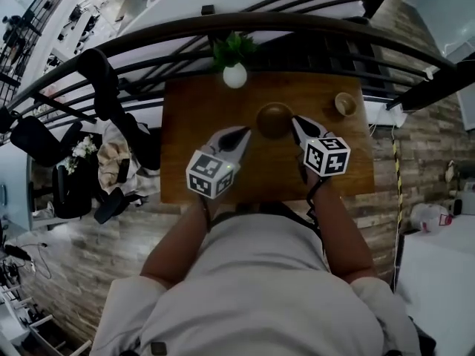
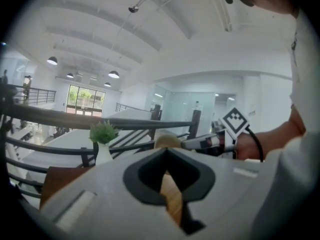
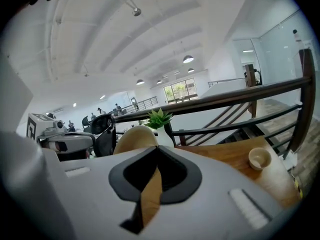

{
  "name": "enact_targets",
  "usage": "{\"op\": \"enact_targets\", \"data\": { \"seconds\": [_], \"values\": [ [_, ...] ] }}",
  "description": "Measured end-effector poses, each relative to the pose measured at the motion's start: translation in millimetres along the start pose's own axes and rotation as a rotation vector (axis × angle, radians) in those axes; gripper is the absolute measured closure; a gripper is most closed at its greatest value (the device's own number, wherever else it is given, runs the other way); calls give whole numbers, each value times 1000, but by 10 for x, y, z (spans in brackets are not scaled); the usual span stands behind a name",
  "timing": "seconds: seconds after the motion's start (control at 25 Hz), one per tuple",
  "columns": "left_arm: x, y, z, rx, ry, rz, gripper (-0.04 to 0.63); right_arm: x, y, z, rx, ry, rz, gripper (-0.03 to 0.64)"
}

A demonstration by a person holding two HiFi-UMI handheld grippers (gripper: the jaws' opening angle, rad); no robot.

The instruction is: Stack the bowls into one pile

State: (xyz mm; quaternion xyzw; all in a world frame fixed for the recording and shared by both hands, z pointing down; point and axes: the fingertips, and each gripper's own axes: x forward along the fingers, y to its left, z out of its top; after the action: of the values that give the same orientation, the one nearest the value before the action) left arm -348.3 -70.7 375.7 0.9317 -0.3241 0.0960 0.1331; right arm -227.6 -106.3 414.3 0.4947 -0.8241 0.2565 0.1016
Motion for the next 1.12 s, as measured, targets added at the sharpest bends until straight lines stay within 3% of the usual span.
{"op": "enact_targets", "data": {
  "seconds": [0.28, 0.48, 0.84, 1.12],
  "values": [
    [-254, -245, 37, 38, -25, -61, 591, -387, 230, -121, 4, -33, -52, 602],
    [-225, -455, 43, 41, -19, -96, 591, -694, 137, -139, 15, -41, -90, 601],
    [125, -679, 170, 59, -21, -95, 591, -985, -316, 47, 20, -77, -105, 601],
    [908, -1054, 302, 24, -24, -52, 591, -1286, -1115, 142, 19, -56, -67, 601]
  ]
}}
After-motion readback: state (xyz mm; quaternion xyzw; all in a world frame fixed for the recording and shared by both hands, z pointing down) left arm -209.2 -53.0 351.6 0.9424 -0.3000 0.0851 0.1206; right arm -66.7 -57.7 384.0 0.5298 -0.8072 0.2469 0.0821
